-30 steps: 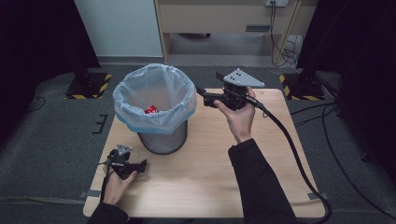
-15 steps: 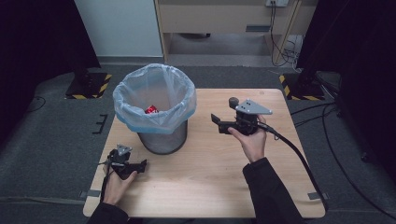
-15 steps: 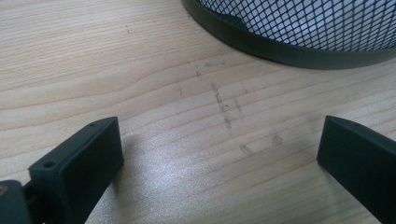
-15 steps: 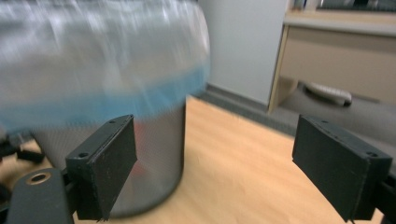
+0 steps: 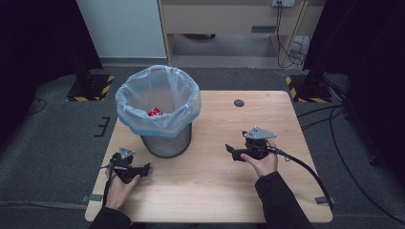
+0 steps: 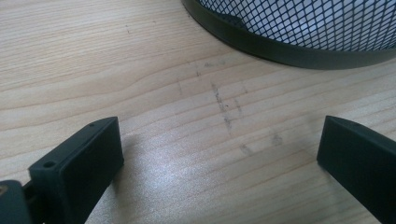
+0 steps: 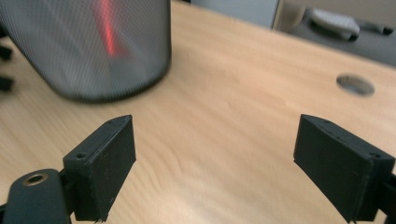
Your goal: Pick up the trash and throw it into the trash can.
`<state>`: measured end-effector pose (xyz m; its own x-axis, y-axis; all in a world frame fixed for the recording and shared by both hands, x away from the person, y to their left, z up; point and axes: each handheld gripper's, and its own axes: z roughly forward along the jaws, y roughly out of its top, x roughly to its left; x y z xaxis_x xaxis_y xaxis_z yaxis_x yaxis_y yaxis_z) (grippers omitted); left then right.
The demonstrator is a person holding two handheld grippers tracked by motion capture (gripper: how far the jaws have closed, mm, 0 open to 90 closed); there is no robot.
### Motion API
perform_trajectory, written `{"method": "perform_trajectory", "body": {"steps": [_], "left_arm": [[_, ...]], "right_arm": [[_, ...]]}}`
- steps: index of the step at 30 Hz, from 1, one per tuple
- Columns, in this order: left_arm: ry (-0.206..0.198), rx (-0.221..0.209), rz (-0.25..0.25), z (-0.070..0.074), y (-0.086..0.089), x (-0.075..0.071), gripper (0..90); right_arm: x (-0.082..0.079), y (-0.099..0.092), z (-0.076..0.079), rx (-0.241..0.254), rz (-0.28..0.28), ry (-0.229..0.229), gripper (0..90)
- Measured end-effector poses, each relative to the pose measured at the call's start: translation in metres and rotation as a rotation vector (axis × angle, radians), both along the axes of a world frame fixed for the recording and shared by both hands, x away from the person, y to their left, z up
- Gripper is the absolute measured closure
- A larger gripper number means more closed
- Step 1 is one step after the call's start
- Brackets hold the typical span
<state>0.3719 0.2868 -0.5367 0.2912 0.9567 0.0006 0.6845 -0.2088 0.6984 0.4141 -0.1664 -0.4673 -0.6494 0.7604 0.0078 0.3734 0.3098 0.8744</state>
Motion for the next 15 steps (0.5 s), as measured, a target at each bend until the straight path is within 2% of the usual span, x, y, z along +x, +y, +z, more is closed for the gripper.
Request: {"method": "perform_trajectory", "body": {"steps": [3, 4, 7, 12, 15], "left_arm": [[0.000, 0.000, 0.000, 0.000, 0.000, 0.000, 0.0], [0.000, 0.000, 0.000, 0.000, 0.000, 0.000, 0.0], [0.000, 0.000, 0.000, 0.000, 0.000, 0.000, 0.0], [0.000, 0.000, -0.001, 0.000, 0.000, 0.000, 0.0], [0.001, 0.000, -0.007, 0.000, 0.001, 0.000, 0.0]], "right_arm": [[-0.003, -0.008, -0.013, -0.026, -0.008, 0.025, 12.8], [-0.006, -0.014, -0.021, -0.052, -0.010, 0.042, 12.7], [-0.010, -0.024, -0.034, -0.087, -0.025, 0.072, 12.2], [-0.019, -0.049, -0.061, -0.107, -0.100, 0.131, 12.4], [-0.020, -0.060, -0.068, -0.131, -0.144, 0.142, 12.6]]}}
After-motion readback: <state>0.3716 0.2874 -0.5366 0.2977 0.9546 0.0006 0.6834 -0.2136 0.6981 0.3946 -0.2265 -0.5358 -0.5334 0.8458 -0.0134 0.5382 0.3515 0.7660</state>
